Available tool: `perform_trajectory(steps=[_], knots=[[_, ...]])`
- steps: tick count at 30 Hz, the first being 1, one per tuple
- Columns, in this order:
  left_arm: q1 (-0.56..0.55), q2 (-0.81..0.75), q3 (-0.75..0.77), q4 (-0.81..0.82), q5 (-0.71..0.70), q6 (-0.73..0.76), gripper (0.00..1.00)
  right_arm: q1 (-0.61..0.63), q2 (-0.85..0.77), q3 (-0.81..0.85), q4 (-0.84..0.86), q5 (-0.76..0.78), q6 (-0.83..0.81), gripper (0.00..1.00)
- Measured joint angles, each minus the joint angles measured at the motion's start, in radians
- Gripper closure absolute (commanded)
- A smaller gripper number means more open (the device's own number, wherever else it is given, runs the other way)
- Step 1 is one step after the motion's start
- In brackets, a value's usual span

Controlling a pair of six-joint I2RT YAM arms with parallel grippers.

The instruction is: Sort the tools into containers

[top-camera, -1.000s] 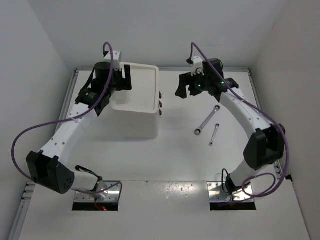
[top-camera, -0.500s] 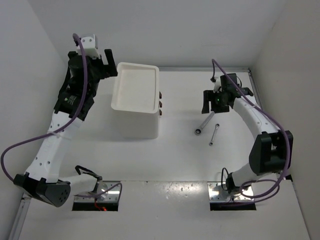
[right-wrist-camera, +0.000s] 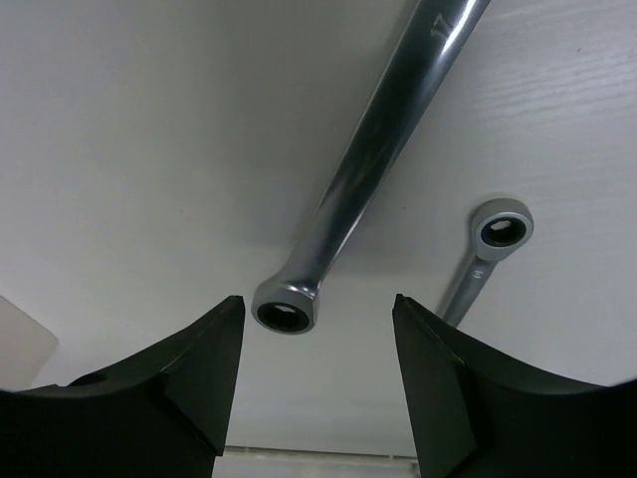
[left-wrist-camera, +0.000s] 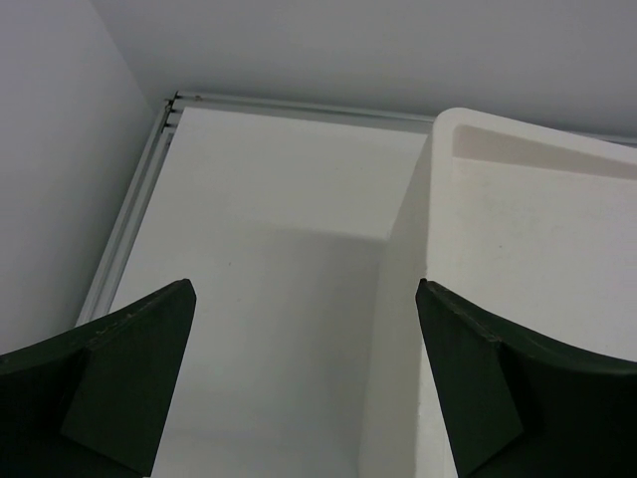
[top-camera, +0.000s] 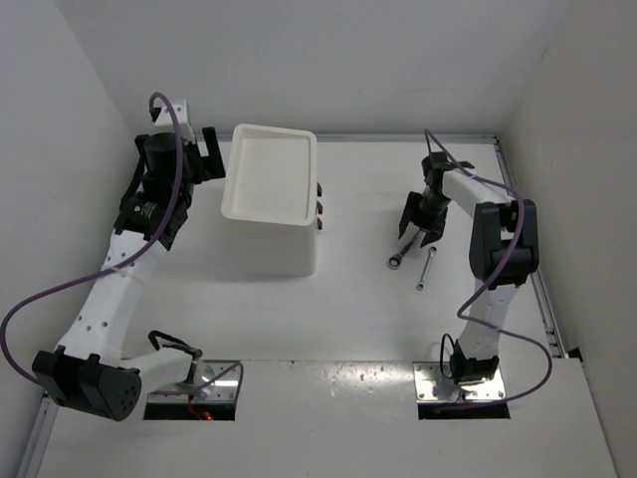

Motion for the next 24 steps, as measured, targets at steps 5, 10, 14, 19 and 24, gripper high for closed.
perform_trajectory(steps=[5,10,14,19,24], knots=[[0.019,-0.005,-0.007,0.0,0.004,-0.004,0.01,-0.02,0.053,0.031,-0.002,-0.002,0.091,0.38],[0.036,-0.006,-0.007,0.0,0.023,-0.019,0.01,-0.041,0.093,0.067,0.0,0.004,0.14,0.4],[0.046,-0.006,-0.01,0.0,0.038,-0.026,0.01,-0.048,0.127,0.086,0.004,0.013,0.169,0.41],[0.06,-0.006,-0.016,0.0,0.054,-0.03,0.01,-0.048,0.194,0.13,0.006,0.033,0.186,0.42],[0.066,-0.006,-0.018,0.001,0.062,-0.031,0.01,-0.048,0.203,0.142,-0.006,0.053,0.2,0.48]])
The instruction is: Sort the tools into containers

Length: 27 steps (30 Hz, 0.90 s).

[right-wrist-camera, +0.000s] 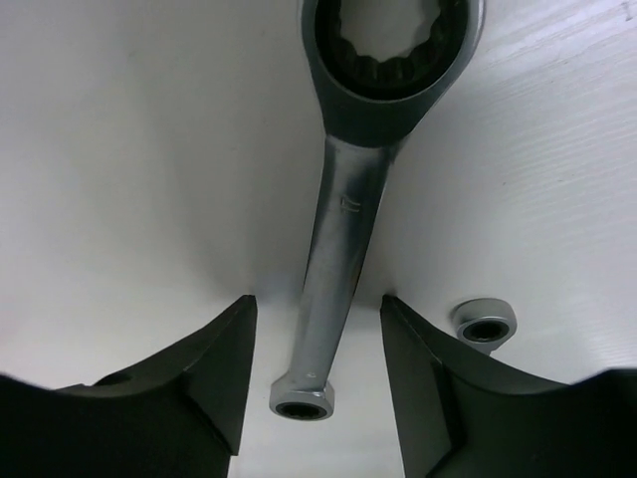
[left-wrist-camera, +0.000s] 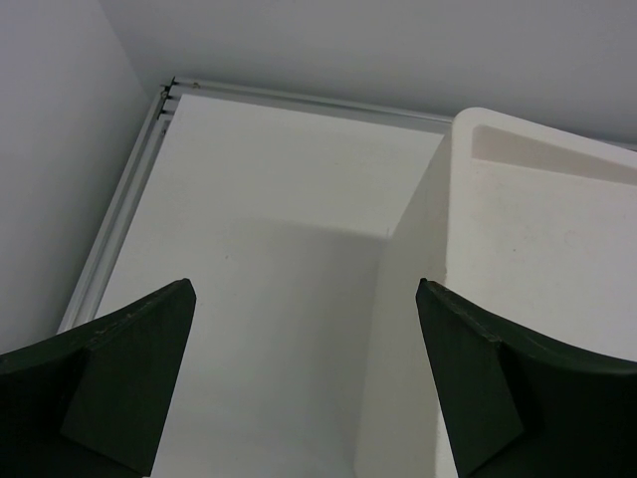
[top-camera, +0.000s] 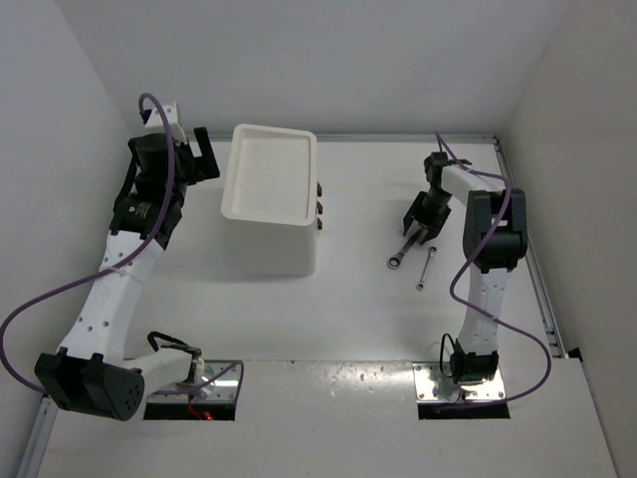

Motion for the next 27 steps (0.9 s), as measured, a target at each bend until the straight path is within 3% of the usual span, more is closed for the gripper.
perform_trajectory(steps=[8,9,19,27], knots=[[0.013,0.0,-0.004,0.0,0.01,-0.013,0.01,-0.014,0.024,0.03,-0.031,0.025,0.006,0.9],[0.014,0.0,-0.004,0.0,0.01,-0.014,0.01,-0.017,0.025,0.03,-0.032,0.021,0.002,1.0],[0.025,0.0,-0.031,0.001,0.034,-0.022,0.01,0.005,0.029,0.047,-0.029,-0.023,-0.236,1.0],[0.026,0.0,-0.073,0.001,0.078,-0.042,0.01,0.095,-0.151,-0.061,0.012,-0.072,-0.436,1.0]])
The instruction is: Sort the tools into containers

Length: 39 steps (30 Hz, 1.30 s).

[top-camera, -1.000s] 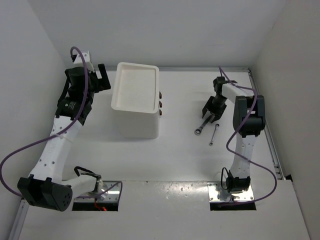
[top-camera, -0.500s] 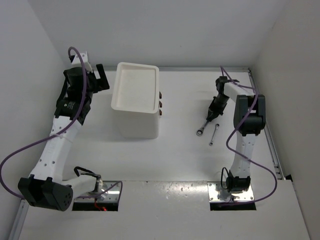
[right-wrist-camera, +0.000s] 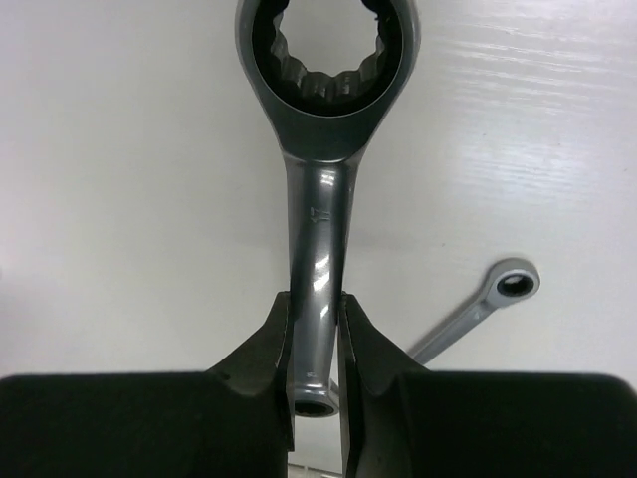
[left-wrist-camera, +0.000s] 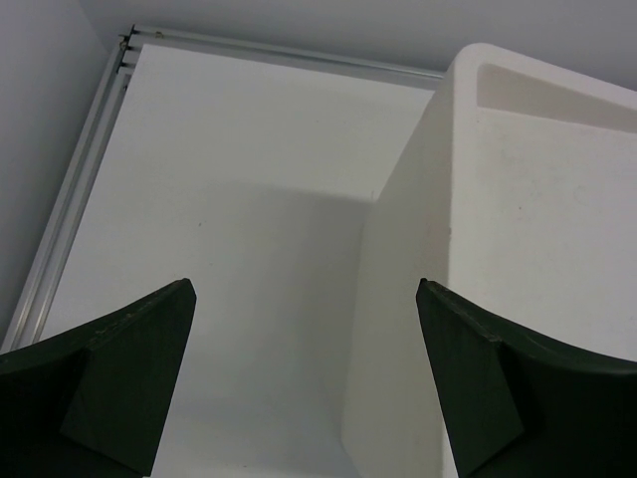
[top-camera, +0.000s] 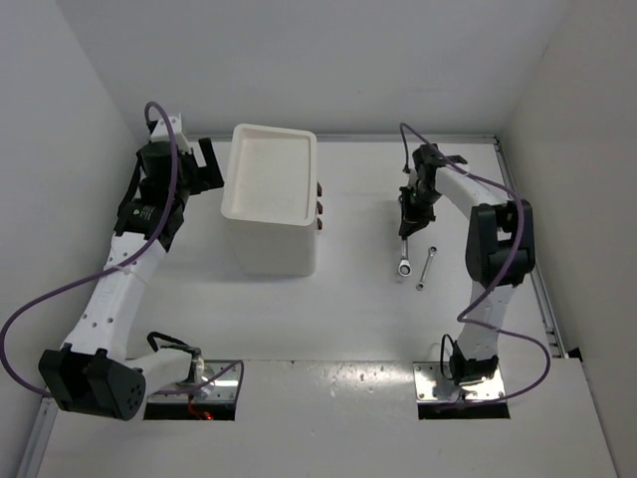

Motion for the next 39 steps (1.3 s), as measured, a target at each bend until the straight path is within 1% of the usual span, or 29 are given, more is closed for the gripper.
perform_trajectory(steps=[6,10,12,14,17,21,25,29,34,39], knots=[[0.003,0.0,-0.004,0.0,0.015,-0.006,0.01,0.0,-0.15,-0.01,-0.006,-0.098,-0.104,1.0],[0.007,0.0,-0.009,0.002,0.02,-0.006,0.01,-0.005,-0.236,-0.004,-0.023,-0.203,-0.158,1.0],[0.008,-0.001,-0.013,0.005,0.023,-0.006,0.01,-0.005,-0.271,0.031,-0.038,-0.269,-0.178,1.0],[0.008,-0.002,-0.019,0.006,0.027,-0.006,0.01,-0.005,-0.296,0.101,-0.046,-0.332,-0.187,1.0],[0.008,-0.002,-0.024,0.004,0.032,-0.006,0.01,0.004,-0.313,0.255,-0.021,-0.423,-0.182,1.0],[0.008,-0.002,-0.024,0.005,0.037,-0.006,0.01,0.055,-0.328,0.439,0.074,-0.491,-0.139,1.0],[0.008,-0.002,-0.025,0.006,0.052,-0.006,0.01,0.156,-0.304,0.612,0.127,-0.542,-0.083,1.0],[0.008,-0.002,-0.034,0.007,0.06,-0.006,0.01,0.261,-0.234,0.728,0.183,-0.592,-0.035,1.0],[0.008,-0.002,-0.044,0.006,0.06,-0.006,0.01,0.359,-0.126,0.748,0.216,-0.601,-0.023,1.0],[0.016,-0.002,-0.045,0.008,0.06,-0.006,0.01,0.409,-0.006,0.748,0.227,-0.568,-0.043,1.0]])
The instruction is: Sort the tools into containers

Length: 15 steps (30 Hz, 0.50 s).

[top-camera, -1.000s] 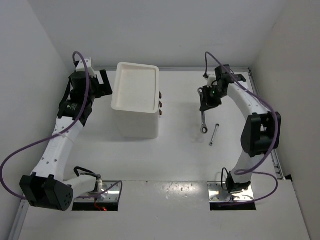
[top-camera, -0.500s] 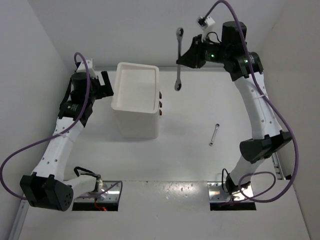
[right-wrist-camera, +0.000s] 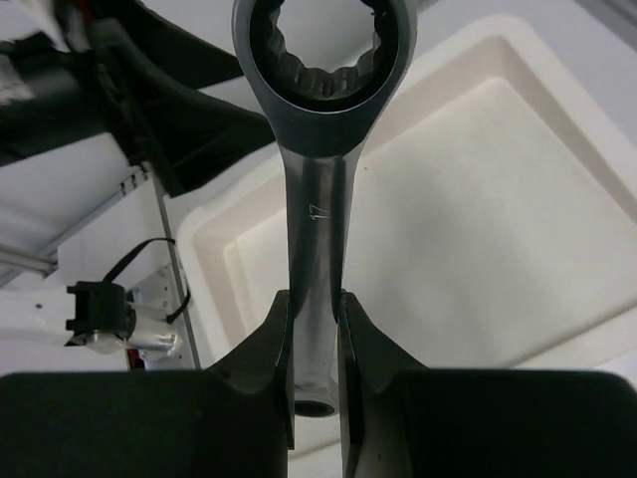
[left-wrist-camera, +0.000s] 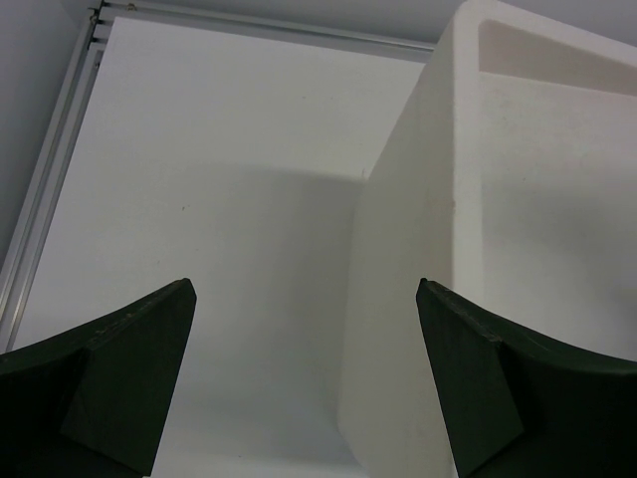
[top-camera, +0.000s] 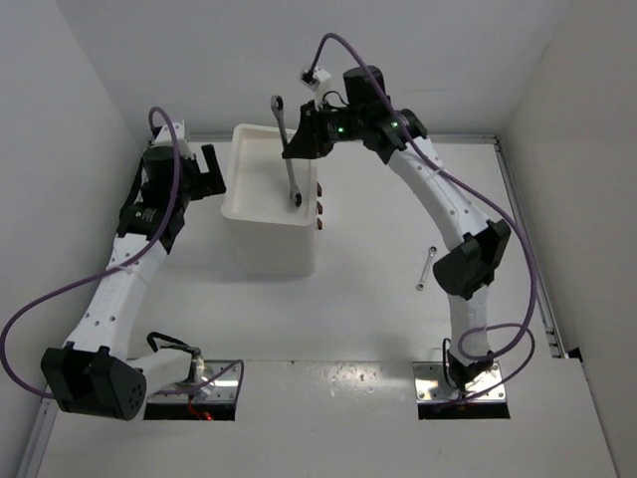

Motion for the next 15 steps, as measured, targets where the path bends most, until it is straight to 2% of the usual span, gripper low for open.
perform_trajectory(steps=[15], knots=[[0.01,0.0,-0.015,0.006,0.011,0.0,0.01,0.091,0.081,0.011,0.026,0.143,-0.054,1.0]])
